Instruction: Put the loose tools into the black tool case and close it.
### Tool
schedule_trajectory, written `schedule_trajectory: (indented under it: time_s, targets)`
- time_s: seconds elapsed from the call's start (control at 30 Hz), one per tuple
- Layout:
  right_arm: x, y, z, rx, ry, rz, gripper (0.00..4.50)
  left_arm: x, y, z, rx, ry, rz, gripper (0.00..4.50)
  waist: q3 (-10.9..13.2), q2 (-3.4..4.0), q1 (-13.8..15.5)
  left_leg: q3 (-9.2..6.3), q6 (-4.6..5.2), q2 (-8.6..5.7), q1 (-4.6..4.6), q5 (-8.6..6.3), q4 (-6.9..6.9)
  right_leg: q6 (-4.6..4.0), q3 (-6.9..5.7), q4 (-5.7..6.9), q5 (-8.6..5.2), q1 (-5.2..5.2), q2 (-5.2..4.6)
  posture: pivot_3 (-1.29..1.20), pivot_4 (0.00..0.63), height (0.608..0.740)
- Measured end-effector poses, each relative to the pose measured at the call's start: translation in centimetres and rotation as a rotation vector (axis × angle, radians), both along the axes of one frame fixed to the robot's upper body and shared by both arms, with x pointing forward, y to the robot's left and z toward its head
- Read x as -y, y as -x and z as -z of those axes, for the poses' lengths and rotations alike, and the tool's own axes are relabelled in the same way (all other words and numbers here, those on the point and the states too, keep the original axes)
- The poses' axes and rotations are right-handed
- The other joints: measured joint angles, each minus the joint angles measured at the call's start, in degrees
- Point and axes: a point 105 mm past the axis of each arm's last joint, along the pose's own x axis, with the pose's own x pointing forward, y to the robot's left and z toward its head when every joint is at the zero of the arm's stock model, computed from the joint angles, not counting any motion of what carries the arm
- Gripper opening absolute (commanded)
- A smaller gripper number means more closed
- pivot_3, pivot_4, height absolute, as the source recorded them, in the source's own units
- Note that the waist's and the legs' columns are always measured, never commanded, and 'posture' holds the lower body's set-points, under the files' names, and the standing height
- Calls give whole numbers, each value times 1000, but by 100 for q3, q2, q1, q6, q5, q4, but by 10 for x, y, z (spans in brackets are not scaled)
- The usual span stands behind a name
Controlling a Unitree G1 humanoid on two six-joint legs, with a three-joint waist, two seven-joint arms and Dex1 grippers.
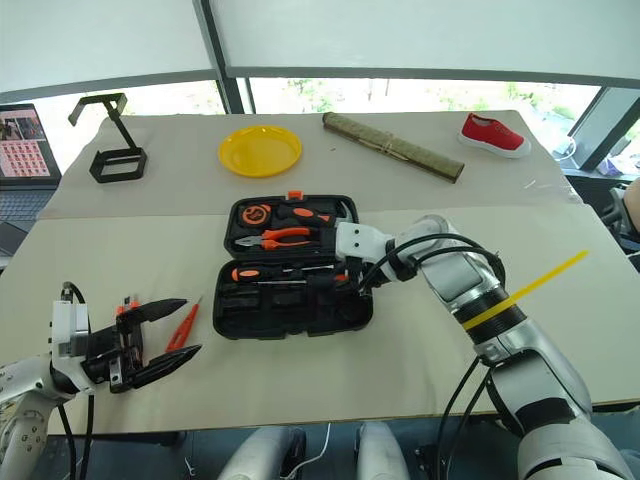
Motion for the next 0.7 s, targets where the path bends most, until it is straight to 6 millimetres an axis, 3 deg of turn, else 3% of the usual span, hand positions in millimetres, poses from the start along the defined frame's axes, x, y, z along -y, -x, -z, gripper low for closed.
schedule_trajectory:
  time_s: [0.7]
  targets:
    - [-19, -17, 1, -54, -11, -33, 1032, 3, 0, 1, -1, -4, 2, 4500, 0, 1, -61, 0, -5, 3, 17, 0, -1, -8, 0, 6, 3, 8, 9, 0, 150, 740]
